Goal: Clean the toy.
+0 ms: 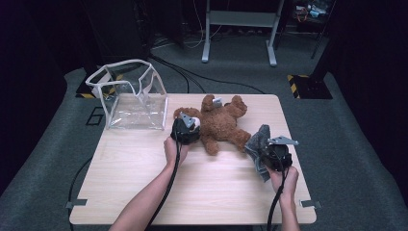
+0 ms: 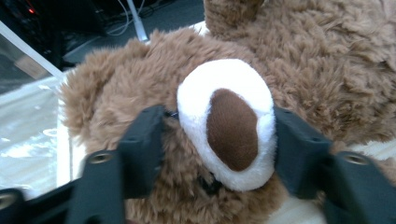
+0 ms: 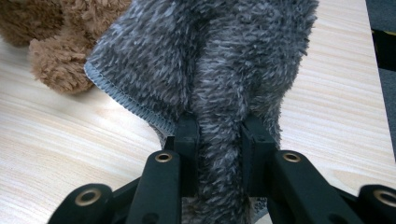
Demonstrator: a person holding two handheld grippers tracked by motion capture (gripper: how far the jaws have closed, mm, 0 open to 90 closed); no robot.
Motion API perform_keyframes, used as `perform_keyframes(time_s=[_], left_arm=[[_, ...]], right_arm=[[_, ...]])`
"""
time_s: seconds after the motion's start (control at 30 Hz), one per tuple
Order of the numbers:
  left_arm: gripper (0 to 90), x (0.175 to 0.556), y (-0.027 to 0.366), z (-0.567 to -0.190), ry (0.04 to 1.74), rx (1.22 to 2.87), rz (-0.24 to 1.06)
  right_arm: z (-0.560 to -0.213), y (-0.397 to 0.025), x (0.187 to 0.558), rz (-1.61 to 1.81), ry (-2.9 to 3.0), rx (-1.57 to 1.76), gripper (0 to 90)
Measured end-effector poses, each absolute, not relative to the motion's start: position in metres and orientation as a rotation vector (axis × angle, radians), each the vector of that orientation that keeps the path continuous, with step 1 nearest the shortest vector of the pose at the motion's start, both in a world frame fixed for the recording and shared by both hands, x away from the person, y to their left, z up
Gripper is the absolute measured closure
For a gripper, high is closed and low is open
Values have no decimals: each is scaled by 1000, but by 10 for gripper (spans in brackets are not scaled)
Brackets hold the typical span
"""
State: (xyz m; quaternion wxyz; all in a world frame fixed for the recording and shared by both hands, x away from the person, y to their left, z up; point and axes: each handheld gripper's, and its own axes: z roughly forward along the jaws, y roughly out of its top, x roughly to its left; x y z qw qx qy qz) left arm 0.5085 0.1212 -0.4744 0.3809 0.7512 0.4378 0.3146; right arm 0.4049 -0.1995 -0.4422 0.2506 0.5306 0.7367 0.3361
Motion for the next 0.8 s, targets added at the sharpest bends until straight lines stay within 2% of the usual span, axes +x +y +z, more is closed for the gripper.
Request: perform_keyframes(time_s=[0.1, 0.2, 0.67, 0.8], left_arm=[[622, 507, 123, -477, 1063, 1934, 790], [650, 505, 129, -478, 1039, 1911, 743], [667, 474, 128, -474, 851, 1896, 551], [655, 467, 124, -477, 848, 1901, 540]], right_arm=[[-443, -201, 406, 910, 2007, 1444, 719], [-443, -202, 406, 918, 2001, 1450, 720], [-421, -196, 403, 939, 1991, 1404, 723], [-415, -189, 407, 955, 1995, 1386, 724]])
